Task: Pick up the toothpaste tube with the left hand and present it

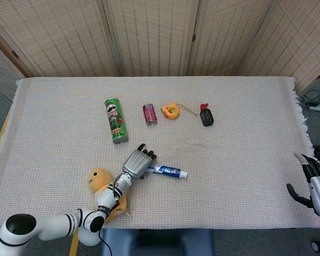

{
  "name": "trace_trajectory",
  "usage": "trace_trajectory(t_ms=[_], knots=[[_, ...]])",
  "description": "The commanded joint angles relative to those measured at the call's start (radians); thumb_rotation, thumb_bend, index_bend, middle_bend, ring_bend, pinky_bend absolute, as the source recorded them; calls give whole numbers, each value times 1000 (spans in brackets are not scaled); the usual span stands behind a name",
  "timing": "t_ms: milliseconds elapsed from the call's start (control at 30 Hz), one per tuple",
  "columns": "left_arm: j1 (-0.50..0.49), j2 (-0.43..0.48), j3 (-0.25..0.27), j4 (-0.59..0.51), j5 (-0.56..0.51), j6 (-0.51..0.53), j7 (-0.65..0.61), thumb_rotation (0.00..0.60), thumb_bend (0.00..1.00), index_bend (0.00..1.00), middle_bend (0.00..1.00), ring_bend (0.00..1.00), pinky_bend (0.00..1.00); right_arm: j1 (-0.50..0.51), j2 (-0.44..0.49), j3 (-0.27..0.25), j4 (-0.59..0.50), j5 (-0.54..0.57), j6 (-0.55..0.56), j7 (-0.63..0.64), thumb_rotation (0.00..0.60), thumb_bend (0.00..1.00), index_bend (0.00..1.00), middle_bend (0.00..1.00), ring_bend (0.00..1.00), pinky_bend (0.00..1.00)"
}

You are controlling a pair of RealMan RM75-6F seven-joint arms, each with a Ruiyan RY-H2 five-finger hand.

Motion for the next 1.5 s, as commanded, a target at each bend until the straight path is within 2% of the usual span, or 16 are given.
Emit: trace_trajectory(t_ms=[33,233,600,933,1067,1267,1367,1500], knots=[[7,8,3,-9,13,7,-28,600,329,376,324,364,169,1,-1,0,1,-1,-1,1,600,394,72,168,151,39],[3,-3,10,-22,40,7,-61,600,338,377,331,367,175,2,-2,1,1,-4,-2,0,600,395,72,168,151,39],[-30,-75,-3,49,28,4,-14,600,338,377,334,371,185,-6,2,-2,2,0,1,4,600,394,72,172,151,39],[-29,-92,-5,61,39,8,-48,600,355,425,374,398,199,-10,0,-1,4,0,6,6,600,394,72,173,151,39],[-24,-93,-4,69,69,13,-111,600,459,530,473,464,235,-13,-1,-2,7,3,7,9,600,395,72,173,151,39],[-1,-58,23,83,166,42,-265,600,518,658,631,586,289,-12,-1,0,5,-2,8,8,600,395,72,172,151,39],[13,-28,39,86,225,73,-361,600,576,685,660,613,315,-8,-2,1,0,-8,8,4,600,395,72,173,150,39],[35,25,51,59,292,131,-475,600,600,701,677,627,334,3,1,2,-13,-30,8,-15,600,394,72,173,150,39]])
